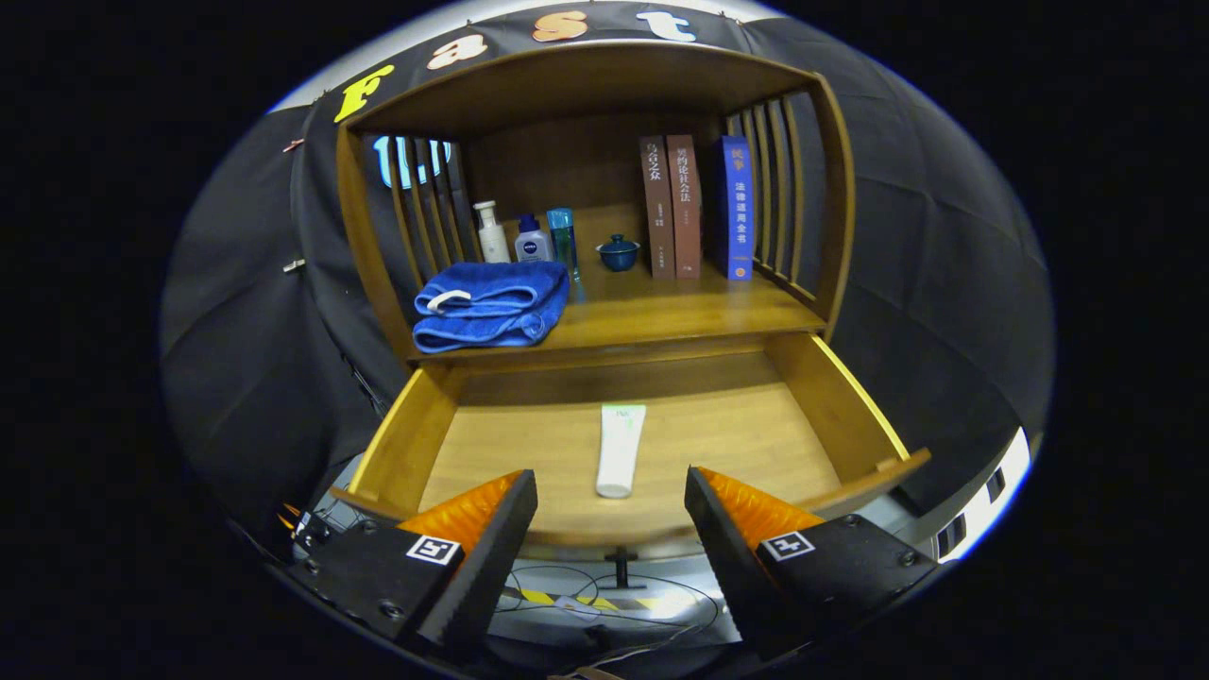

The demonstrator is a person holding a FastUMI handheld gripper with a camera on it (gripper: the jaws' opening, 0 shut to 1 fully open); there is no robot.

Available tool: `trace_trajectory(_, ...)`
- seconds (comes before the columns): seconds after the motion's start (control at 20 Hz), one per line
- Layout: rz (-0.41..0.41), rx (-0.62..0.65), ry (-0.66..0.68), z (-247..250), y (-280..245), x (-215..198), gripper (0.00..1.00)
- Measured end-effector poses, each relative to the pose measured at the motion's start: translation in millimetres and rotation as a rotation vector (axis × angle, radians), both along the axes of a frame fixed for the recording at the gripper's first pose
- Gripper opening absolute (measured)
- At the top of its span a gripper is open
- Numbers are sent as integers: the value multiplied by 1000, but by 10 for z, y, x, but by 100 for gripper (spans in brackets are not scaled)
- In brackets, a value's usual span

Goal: Pull open the drawer, take out the items inside it, and place them on the countertop above the cabinet.

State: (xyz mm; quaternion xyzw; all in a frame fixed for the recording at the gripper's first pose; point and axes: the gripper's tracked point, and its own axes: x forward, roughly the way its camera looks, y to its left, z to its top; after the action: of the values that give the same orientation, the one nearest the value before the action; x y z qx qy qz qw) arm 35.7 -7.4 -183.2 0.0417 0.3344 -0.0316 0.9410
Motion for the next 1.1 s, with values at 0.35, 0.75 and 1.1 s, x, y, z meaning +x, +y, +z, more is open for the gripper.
trace_trajectory(0.35, -63, 48, 288, -728, -95, 756, 100)
trace_trajectory(0.75, -71, -18, 564, -1547, -234, 705, 100)
trace_trajectory(1.1, -79, -57, 682, -1685, -315, 669, 96)
